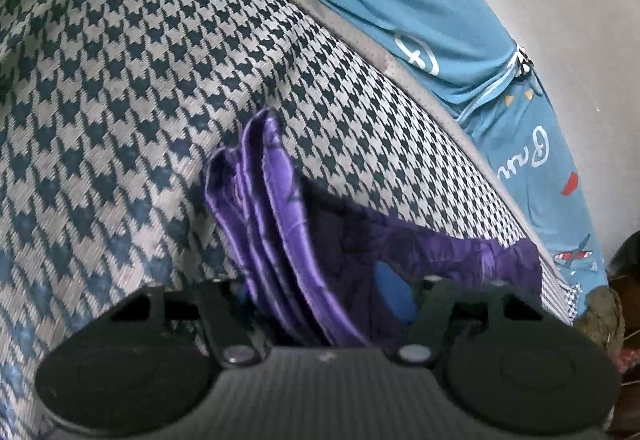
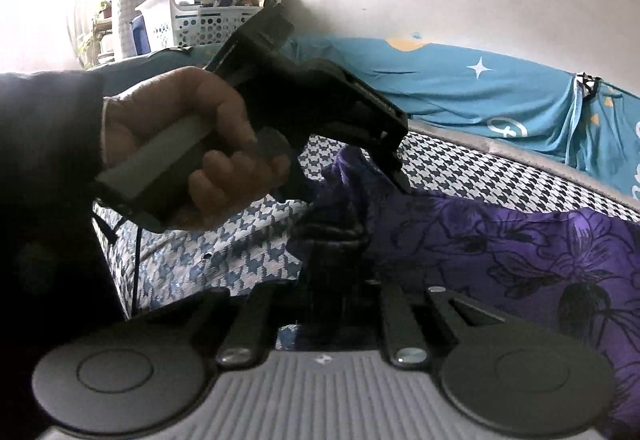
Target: Fold clothes
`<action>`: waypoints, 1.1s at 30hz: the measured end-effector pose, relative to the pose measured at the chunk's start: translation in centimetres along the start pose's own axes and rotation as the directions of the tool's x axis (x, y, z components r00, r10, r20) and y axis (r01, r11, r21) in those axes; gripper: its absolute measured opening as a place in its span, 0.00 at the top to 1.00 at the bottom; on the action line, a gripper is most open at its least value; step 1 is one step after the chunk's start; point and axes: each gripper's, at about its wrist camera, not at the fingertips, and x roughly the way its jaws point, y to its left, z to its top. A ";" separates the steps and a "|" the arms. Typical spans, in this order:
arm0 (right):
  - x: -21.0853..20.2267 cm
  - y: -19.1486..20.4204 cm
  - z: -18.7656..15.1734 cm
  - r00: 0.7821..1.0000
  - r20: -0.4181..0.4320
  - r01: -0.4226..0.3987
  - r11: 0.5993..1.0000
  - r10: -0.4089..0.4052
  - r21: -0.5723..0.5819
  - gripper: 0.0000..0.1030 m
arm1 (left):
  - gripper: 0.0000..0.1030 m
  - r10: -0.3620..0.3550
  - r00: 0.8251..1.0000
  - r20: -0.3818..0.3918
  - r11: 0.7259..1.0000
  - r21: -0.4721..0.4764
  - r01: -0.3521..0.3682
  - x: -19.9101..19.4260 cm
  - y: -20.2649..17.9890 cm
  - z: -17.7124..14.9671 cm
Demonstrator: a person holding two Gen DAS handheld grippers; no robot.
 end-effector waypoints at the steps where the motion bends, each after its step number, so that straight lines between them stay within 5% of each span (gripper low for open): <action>1: 0.0 0.0 0.0 1.000 0.000 -0.001 1.000 0.001 0.000 0.87 | 0.57 0.005 1.000 0.003 1.000 0.005 -0.005 0.2 -0.1 0.0; 3: 0.1 -0.1 0.0 1.000 0.003 0.000 1.000 0.000 -0.002 0.87 | 0.75 0.013 1.000 0.009 1.000 0.010 -0.013 0.5 -0.4 -0.3; 9: -0.6 -0.2 0.1 0.999 0.026 0.020 1.000 -0.020 -0.007 0.87 | 0.88 -0.007 0.997 0.071 1.000 0.024 0.005 0.3 -1.4 -1.2; 15: -2.2 -1.1 0.4 0.996 0.061 0.064 0.998 -0.065 0.009 0.87 | 0.88 -0.050 0.985 0.166 0.999 0.006 0.050 -1.2 -3.1 -1.8; 22: -4.9 -3.3 0.7 0.984 0.117 0.129 0.991 -0.133 0.042 0.87 | 0.88 -0.082 0.969 0.235 0.990 0.129 0.053 -1.7 -8.3 -2.5; 33: -10.2 -9.4 1.1 0.928 0.224 0.258 0.946 -0.299 0.198 0.87 | 0.88 -0.139 0.959 0.245 0.963 0.260 0.073 0.0 -19.5 -3.1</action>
